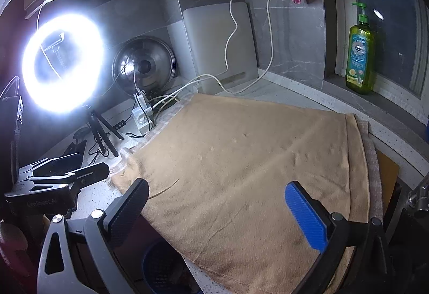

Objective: Collect trash

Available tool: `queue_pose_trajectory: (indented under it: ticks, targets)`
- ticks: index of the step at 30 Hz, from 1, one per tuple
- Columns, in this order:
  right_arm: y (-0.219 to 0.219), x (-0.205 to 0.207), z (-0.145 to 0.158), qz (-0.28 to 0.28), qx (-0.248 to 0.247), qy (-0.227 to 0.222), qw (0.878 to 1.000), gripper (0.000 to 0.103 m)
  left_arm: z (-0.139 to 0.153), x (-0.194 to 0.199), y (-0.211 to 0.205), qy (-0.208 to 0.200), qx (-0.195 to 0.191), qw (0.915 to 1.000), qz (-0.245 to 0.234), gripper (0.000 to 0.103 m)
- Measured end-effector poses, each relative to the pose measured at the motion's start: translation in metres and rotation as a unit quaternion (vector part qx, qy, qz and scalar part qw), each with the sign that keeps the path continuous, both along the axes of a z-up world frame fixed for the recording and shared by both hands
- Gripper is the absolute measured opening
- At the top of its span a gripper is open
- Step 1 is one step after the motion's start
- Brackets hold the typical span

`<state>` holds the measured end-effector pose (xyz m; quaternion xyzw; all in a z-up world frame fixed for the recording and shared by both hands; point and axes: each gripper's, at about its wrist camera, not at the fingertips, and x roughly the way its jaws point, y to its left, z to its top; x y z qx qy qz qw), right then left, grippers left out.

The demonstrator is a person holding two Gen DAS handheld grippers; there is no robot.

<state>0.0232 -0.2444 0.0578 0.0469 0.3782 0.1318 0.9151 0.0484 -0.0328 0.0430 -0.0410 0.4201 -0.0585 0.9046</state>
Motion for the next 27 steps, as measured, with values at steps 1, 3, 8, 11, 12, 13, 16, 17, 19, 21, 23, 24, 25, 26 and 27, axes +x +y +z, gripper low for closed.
queue_pose_trajectory:
  ticks: [1,3,8,11,12,13,16,17,19,21,23,24,25,26,27]
  targets:
    - [0.0007,0.0001,0.0002,0.001,-0.001,-0.001,1.0,0.103,0.0006,-0.0005,-0.0001,0.0,0.0,1.0,-0.001,0.094]
    - [0.0016,0.0001,-0.0003,0.001,-0.003,-0.001,1.0,0.103,0.0016,-0.0024,0.0,-0.002,0.001,1.0,0.0,0.094]
    - [0.0016,-0.0004,-0.0004,0.002,0.0,0.001,1.0,0.103,0.0017,-0.0036,-0.0007,0.003,-0.002,1.0,0.001,0.094]
    - [0.0018,-0.0017,-0.0008,0.001,-0.001,0.001,1.0,0.103,0.0019,-0.0041,-0.0005,0.003,-0.002,1.0,0.001,0.094]
    - [0.0018,-0.0023,-0.0009,0.0,-0.001,0.002,1.0,0.103,0.0019,-0.0045,-0.0004,0.003,-0.002,1.0,0.001,0.094]
    - [0.0013,-0.0027,-0.001,0.0,-0.001,0.002,1.0,0.103,0.0017,-0.0042,-0.0003,0.003,-0.002,1.0,0.001,0.094]
    - [0.0011,-0.0036,-0.0015,-0.001,0.0,0.003,1.0,0.103,0.0019,-0.0052,-0.0001,0.004,-0.002,1.0,0.001,0.095]
    - [0.0006,-0.0037,-0.0019,-0.001,0.0,0.003,1.0,0.103,0.0023,-0.0056,0.0001,0.004,-0.002,1.0,0.002,0.095]
    - [0.0,-0.0036,-0.0021,-0.001,-0.001,0.005,1.0,0.103,0.0023,-0.0061,0.0003,0.004,-0.002,1.0,0.002,0.095]
    - [-0.0007,-0.0043,-0.0025,-0.002,0.0,0.006,1.0,0.103,0.0022,-0.0055,0.0004,0.004,-0.002,1.0,0.0,0.095]
    - [-0.001,-0.0046,-0.0027,-0.003,0.001,0.007,1.0,0.103,0.0027,-0.0077,-0.0004,0.003,-0.001,1.0,0.0,0.095]
    - [-0.0016,-0.0049,-0.0027,-0.003,0.001,0.006,1.0,0.103,0.003,-0.0084,-0.0005,0.002,0.0,1.0,0.0,0.095]
    - [-0.0022,-0.0052,-0.0028,-0.004,0.001,0.007,1.0,0.103,0.003,-0.0096,-0.0001,0.002,-0.001,1.0,0.0,0.095]
    - [-0.0027,-0.0053,-0.0028,-0.004,0.002,0.007,1.0,0.103,0.0028,-0.0095,-0.0005,0.002,-0.001,1.0,0.0,0.095]
    - [-0.0029,-0.005,-0.003,-0.003,0.002,0.007,1.0,0.103,0.0027,-0.0095,-0.0005,0.003,-0.001,1.0,0.0,0.095]
